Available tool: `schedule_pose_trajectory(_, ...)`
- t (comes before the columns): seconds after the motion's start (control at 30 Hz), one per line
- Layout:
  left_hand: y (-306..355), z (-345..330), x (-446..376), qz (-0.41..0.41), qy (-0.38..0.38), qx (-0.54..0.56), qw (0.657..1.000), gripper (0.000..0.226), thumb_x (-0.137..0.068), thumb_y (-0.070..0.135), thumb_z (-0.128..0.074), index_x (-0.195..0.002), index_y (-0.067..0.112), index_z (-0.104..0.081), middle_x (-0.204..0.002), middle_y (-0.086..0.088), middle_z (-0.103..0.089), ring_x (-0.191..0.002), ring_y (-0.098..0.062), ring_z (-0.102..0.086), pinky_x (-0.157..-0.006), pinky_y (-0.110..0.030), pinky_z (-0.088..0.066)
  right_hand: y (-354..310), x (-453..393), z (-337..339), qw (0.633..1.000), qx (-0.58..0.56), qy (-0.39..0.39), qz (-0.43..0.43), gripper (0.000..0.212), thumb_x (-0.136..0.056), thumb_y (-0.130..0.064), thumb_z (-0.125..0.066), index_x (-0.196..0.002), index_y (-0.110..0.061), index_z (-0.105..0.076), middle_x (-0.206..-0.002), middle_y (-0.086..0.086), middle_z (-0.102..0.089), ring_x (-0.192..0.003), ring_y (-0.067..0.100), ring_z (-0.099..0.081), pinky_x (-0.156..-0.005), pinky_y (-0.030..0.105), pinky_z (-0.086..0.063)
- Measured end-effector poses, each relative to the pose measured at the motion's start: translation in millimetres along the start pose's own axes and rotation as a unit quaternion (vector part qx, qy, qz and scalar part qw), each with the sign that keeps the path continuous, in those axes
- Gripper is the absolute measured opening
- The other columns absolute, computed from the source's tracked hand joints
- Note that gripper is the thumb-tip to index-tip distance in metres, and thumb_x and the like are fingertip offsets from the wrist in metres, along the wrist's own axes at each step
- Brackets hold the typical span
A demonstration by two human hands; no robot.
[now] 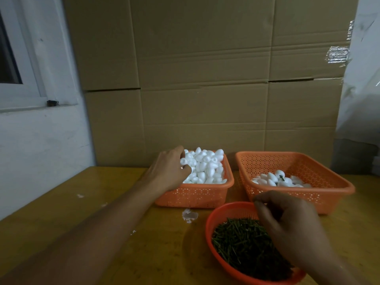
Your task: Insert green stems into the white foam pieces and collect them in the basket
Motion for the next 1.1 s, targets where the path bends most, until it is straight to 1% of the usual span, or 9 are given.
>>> schedule_pose_trajectory(0.1,15.3,4.5,23.3,-0.017,0.046,0.041,0.998,0.010,-0.080,0.019,-0.066,-0.083,0.020,-0.056,-0.064,0.013,-0.046,-0.063,-0.009,-0.046,-0.061,-0.029,-0.032,-1.5,0.3,-0.8,1.000,0.009,-0.007,-0.001,0.014,-0.085,-0.033,-0.062,-0.092,-0.032,-0.075,-0.061,-0.017,-0.065,-0.050,0.005,-0.059,-0.051,0.036,-0.053)
schedule_pose_trajectory(0.2,30.5,9.4,43.9,-0.029,0.079,0.080,0.993,0.011,-0.081,0.016,-0.068,-0.084,0.017,-0.057,-0.068,0.014,-0.044,-0.067,-0.008,-0.046,-0.063,-0.028,-0.035,-2.2,0.3,-1.2,1.000,0.011,-0.008,0.003,0.014,-0.086,-0.031,-0.063,-0.093,-0.031,-0.076,-0.062,-0.018,-0.065,-0.049,0.002,-0.056,-0.051,0.030,-0.049)
schedule_pose_trajectory(0.33,48.7,17.6,67.3,-0.045,0.117,0.121,0.985,0.014,-0.081,0.011,-0.070,-0.084,0.018,-0.059,-0.069,0.017,-0.045,-0.070,0.000,-0.050,-0.063,-0.012,-0.037,-2.7,0.8,-2.5,1.000,0.017,-0.015,0.001,0.016,-0.087,-0.031,-0.063,-0.095,-0.029,-0.076,-0.064,-0.017,-0.065,-0.050,0.001,-0.055,-0.053,0.032,-0.050)
schedule_pose_trajectory(0.47,58.9,20.3,88.1,-0.071,0.115,0.163,0.977,0.023,-0.076,0.004,-0.076,-0.090,0.018,-0.065,-0.079,0.017,-0.050,-0.075,0.006,-0.051,-0.066,-0.005,-0.036,-4.4,1.5,-2.4,1.000,0.016,-0.018,-0.006,0.015,-0.087,-0.030,-0.064,-0.096,-0.031,-0.076,-0.064,-0.015,-0.067,-0.051,0.003,-0.059,-0.052,0.032,-0.052)
schedule_pose_trajectory(0.63,66.1,21.0,106.4,-0.110,0.067,0.239,0.962,0.027,-0.078,0.000,-0.075,-0.093,0.021,-0.067,-0.100,0.011,-0.058,-0.089,-0.008,-0.059,-0.069,-0.010,-0.044,-5.9,1.4,-2.5,0.999,0.035,-0.017,-0.006,0.011,-0.086,-0.028,-0.069,-0.094,-0.031,-0.076,-0.067,-0.015,-0.069,-0.058,0.006,-0.064,-0.061,0.043,-0.056)
schedule_pose_trajectory(0.83,73.4,16.0,118.5,-0.114,-0.016,0.315,0.942,0.031,-0.084,0.009,-0.067,-0.111,0.025,-0.069,-0.100,0.013,-0.065,-0.094,-0.012,-0.064,-0.074,-0.016,-0.050,-4.6,1.3,-7.8,0.971,0.145,-0.188,0.000,0.011,-0.087,-0.035,-0.071,-0.095,-0.040,-0.075,-0.087,-0.019,-0.073,-0.078,0.002,-0.067,-0.074,0.033,-0.057)
schedule_pose_trajectory(0.93,78.1,11.5,124.9,-0.110,-0.048,0.343,0.931,0.038,-0.090,0.017,-0.063,-0.124,0.034,-0.055,-0.096,0.012,-0.066,-0.091,-0.013,-0.065,-0.075,-0.019,-0.050,-6.1,3.1,-13.2,0.948,0.190,-0.255,0.005,0.015,-0.092,-0.036,-0.060,-0.096,-0.035,-0.074,-0.090,-0.014,-0.073,-0.083,0.006,-0.067,-0.078,0.036,-0.057)
schedule_pose_trajectory(1.0,81.8,9.6,128.2,-0.121,-0.053,0.348,0.928,0.036,-0.095,0.023,-0.057,-0.123,0.041,-0.045,-0.088,0.006,-0.063,-0.081,-0.014,-0.062,-0.070,-0.019,-0.047,-6.0,3.5,-16.3,0.936,0.213,-0.279,0.003,0.021,-0.096,-0.038,-0.052,-0.089,-0.027,-0.070,-0.085,-0.010,-0.070,-0.081,0.010,-0.065,-0.077,0.039,-0.056)
schedule_pose_trajectory(1.1,84.8,6.4,129.5,-0.136,-0.078,0.342,0.927,0.021,-0.100,0.034,-0.046,-0.119,0.043,-0.049,-0.088,0.006,-0.061,-0.078,-0.014,-0.058,-0.066,-0.024,-0.046,-8.0,4.4,-18.9,0.917,0.238,-0.321,-0.001,0.032,-0.096,-0.051,-0.050,-0.087,-0.025,-0.066,-0.083,-0.008,-0.066,-0.079,0.011,-0.063,-0.076,0.040,-0.056)
Point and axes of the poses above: each hand's wrist, its own x-axis away from the middle knuckle, its own z-axis out of the back of the hand, y = z × x, the point moved 2 cm from there along -x, towards the middle knuckle
